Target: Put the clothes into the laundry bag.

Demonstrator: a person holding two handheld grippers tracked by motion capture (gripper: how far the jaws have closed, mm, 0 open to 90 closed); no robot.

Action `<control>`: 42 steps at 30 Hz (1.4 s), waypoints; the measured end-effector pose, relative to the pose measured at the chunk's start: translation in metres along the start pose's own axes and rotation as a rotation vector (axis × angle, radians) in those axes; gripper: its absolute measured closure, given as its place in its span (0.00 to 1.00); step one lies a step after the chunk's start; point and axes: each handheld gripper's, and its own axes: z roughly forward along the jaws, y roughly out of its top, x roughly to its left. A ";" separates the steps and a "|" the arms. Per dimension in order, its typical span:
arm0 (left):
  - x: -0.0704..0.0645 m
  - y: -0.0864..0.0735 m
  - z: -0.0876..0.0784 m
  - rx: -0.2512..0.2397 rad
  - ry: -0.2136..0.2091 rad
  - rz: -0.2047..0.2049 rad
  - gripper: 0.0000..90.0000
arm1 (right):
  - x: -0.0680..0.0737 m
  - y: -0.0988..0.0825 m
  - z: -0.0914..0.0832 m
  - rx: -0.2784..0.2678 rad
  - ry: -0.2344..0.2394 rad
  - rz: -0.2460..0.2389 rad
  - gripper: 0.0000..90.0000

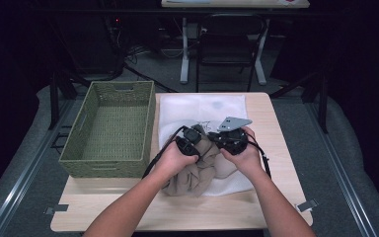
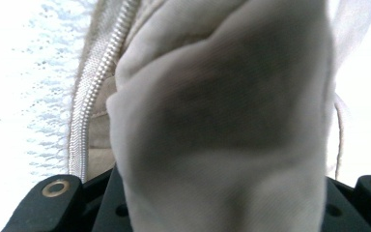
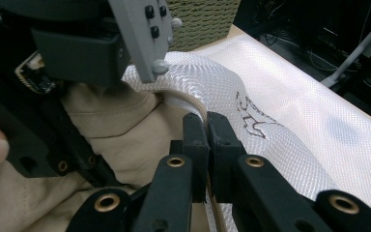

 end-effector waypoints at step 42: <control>0.006 -0.008 0.034 -0.104 0.013 -0.044 0.39 | 0.000 -0.006 0.008 0.037 -0.004 0.002 0.97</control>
